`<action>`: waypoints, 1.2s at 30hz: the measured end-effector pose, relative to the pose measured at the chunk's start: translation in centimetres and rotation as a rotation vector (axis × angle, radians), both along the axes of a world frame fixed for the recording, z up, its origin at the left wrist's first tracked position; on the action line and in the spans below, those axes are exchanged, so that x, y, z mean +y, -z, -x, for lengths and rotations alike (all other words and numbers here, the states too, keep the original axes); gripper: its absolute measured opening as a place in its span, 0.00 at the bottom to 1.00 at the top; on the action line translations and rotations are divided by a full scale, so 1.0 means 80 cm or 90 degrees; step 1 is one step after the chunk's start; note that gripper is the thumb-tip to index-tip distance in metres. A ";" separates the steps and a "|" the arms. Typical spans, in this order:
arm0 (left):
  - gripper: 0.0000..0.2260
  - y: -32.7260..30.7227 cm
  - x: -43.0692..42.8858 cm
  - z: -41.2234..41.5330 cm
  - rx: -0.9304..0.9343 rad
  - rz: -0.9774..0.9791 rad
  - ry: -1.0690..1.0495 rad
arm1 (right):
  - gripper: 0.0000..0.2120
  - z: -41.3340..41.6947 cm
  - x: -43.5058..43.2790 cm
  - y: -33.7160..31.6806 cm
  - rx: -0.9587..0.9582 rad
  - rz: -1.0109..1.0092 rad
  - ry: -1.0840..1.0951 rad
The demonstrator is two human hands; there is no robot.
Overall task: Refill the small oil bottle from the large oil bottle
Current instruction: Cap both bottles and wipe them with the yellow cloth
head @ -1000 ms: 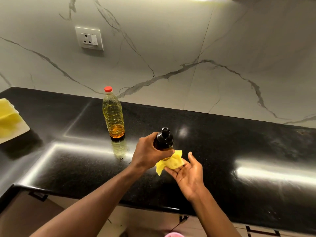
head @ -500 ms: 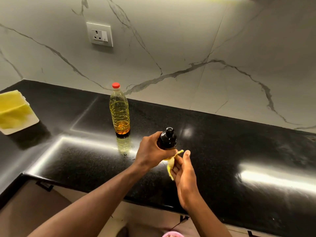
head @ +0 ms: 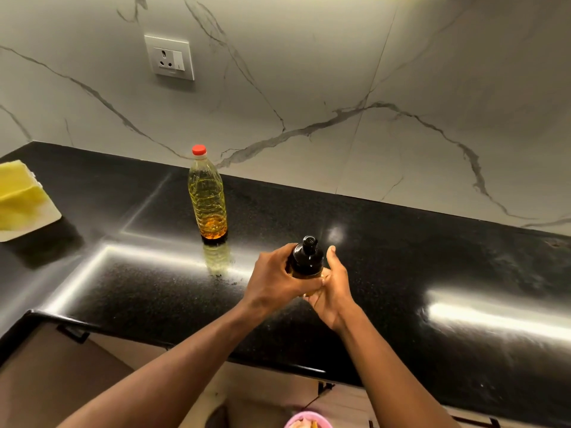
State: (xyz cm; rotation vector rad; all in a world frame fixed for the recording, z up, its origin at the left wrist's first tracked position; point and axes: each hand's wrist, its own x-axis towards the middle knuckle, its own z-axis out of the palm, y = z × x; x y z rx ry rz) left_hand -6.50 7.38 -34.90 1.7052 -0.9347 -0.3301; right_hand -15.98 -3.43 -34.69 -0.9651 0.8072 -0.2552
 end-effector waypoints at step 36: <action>0.20 0.022 0.002 -0.037 0.058 -0.002 -0.055 | 0.25 -0.025 0.021 0.034 -0.021 -0.236 0.151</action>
